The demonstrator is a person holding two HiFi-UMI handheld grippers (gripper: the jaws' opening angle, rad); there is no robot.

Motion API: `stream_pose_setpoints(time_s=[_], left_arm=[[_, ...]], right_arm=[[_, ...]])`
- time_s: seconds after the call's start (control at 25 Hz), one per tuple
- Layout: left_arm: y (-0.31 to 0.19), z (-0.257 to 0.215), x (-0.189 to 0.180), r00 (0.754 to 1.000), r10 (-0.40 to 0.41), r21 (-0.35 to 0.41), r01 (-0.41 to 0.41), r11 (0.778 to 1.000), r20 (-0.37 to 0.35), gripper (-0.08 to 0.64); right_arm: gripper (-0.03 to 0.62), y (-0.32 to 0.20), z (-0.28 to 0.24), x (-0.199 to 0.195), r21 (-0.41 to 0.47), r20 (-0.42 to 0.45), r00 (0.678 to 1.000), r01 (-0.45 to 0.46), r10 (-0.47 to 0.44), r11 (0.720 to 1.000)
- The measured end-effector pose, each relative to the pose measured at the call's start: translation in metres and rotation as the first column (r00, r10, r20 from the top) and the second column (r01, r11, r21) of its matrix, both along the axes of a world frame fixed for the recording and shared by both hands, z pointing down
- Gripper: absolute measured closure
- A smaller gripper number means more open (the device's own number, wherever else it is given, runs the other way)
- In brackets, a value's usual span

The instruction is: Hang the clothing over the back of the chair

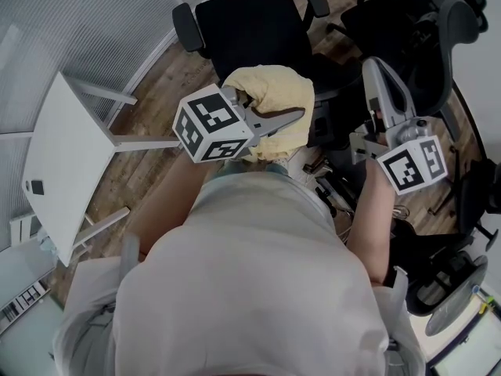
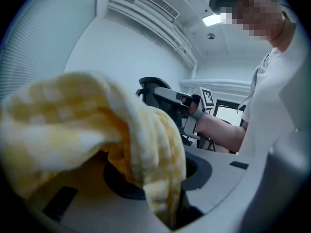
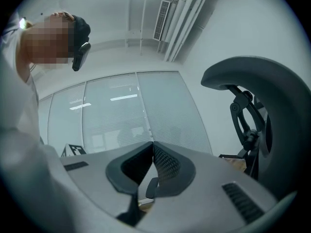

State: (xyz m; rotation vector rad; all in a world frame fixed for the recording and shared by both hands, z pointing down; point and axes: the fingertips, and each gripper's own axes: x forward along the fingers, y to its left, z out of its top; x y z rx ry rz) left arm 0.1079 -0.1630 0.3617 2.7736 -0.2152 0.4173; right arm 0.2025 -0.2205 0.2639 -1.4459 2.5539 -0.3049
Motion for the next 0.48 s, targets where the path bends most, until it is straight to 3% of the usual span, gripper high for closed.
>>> stream_pose_setpoints(time_s=[0.12,0.24,0.36,0.48], left_arm=[[0.010,0.013,-0.004,0.999,0.035,-0.113,-0.031,0.993,0.032,0.436],[0.008,0.015,-0.005,1.000,0.024,-0.158,-0.021,0.987,0.018,0.431],[-0.007,0.008,-0.004,0.999,-0.033,-0.139,0.033,0.990,0.004,0.428],[-0.023,-0.002,-0.005,0.995,-0.099,-0.073,0.098,0.992,-0.002,0.419]], right_arm=[[0.571,-0.001,0.001,-0.005,-0.005,-0.002,1.000,0.014,-0.014,1.000],[0.571,-0.001,0.002,-0.010,-0.013,-0.008,0.999,0.037,-0.037,0.999],[0.570,-0.001,0.008,-0.019,-0.036,-0.024,0.997,0.068,-0.068,0.997],[0.569,-0.001,0.013,-0.029,-0.053,-0.033,0.995,0.091,-0.093,0.994]])
